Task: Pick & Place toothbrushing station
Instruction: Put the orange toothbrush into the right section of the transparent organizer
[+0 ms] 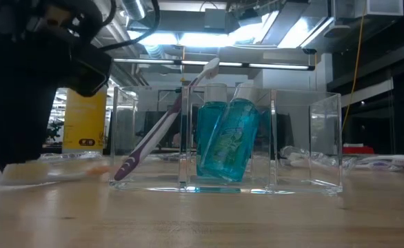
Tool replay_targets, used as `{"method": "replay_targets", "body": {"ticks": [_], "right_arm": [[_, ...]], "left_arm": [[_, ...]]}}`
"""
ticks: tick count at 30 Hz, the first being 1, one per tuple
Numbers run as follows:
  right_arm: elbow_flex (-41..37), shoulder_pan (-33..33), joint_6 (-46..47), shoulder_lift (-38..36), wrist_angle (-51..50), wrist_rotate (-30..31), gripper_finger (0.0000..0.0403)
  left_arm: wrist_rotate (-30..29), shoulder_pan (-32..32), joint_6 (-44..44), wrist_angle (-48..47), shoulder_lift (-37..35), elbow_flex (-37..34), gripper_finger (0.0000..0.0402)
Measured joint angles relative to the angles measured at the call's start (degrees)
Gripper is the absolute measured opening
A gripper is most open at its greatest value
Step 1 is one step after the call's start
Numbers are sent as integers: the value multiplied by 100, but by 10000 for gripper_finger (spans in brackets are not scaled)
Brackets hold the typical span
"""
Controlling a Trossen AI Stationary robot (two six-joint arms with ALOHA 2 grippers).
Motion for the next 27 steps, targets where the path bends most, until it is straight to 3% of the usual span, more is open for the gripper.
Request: {"method": "replay_targets", "body": {"ticks": [6,12,18,27], "right_arm": [[1,0,22,0,0,-1,149],[0,4,81,0,-2,-2,149],[2,4,105,0,-2,-4,149],[2,4,81,0,-6,-26,149]], "left_arm": [[18,170,-138,-263,26,0,123],[287,325,52,-210,26,1,15],[369,319,94,-165,-91,2,2],[-562,394,-97,-375,-1057,0,1]]}}
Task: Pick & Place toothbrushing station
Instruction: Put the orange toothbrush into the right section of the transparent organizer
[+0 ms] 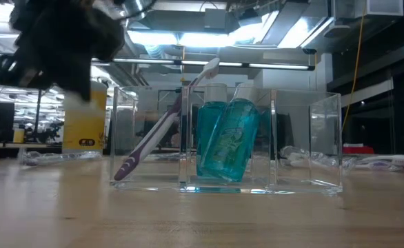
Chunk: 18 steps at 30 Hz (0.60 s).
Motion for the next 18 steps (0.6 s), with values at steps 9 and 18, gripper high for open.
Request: {"method": "replay_targets", "body": {"ticks": [9,18], "right_arm": [[-1,28,-37,0,2,-40,149],[-1,37,-201,0,-3,-40,148]], "left_arm": [[-136,-4,-24,961,-981,0,1],[275,-116,-222,2593,-1455,0,1]]}}
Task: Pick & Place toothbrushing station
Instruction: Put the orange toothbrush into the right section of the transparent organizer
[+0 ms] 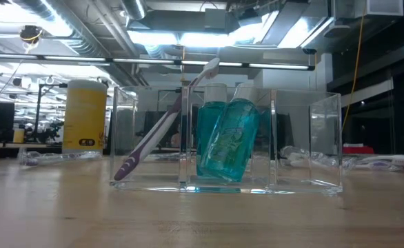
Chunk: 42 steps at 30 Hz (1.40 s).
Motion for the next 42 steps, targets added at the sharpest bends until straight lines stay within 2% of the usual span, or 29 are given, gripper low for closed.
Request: {"method": "replay_targets", "body": {"ticks": [8,15,20,26,42], "right_arm": [[1,6,-41,0,-144,70,148],[-1,81,77,0,-296,170,148],[1,129,175,0,-529,260,148],[1,131,339,0,-683,214,148],[-1,227,272,0,-683,61,149]], "left_arm": [[597,-37,-925,1194,633,0,1],[780,-163,-1775,2545,1523,53,1],[1149,-229,-2148,2639,2145,425,1],[1114,-108,-2396,2906,2655,799,1],[692,39,-3890,2720,2755,835,1]]}}
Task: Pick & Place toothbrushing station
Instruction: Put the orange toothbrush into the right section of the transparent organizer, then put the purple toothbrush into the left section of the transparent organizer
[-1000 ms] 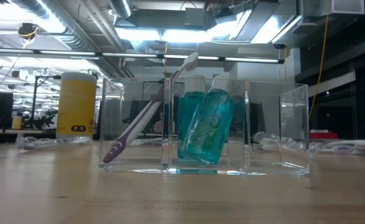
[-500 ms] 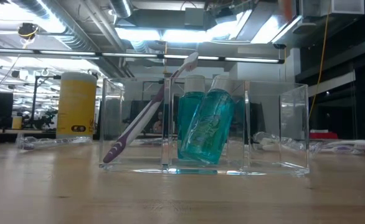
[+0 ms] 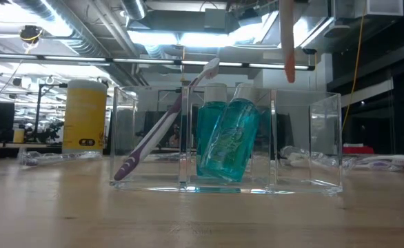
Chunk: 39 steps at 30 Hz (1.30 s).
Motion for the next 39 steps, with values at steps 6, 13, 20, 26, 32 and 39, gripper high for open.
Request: {"method": "replay_targets", "body": {"ticks": [6,13,20,26,32,39], "right_arm": [[1,0,-46,0,2,0,149],[0,0,-66,0,2,5,149],[2,0,-67,0,2,101,149],[0,0,-71,0,2,154,149],[2,0,-66,0,2,155,149],[2,0,-66,0,2,199,149]], "left_arm": [[296,323,-95,14,0,0,1],[1041,691,-159,-467,0,-2,1],[1121,791,-151,-643,-2,-4,1],[957,940,59,-686,-2,-4,19],[875,982,108,-652,-2,-4,82],[737,1030,364,-251,-23,-4,147]]}}
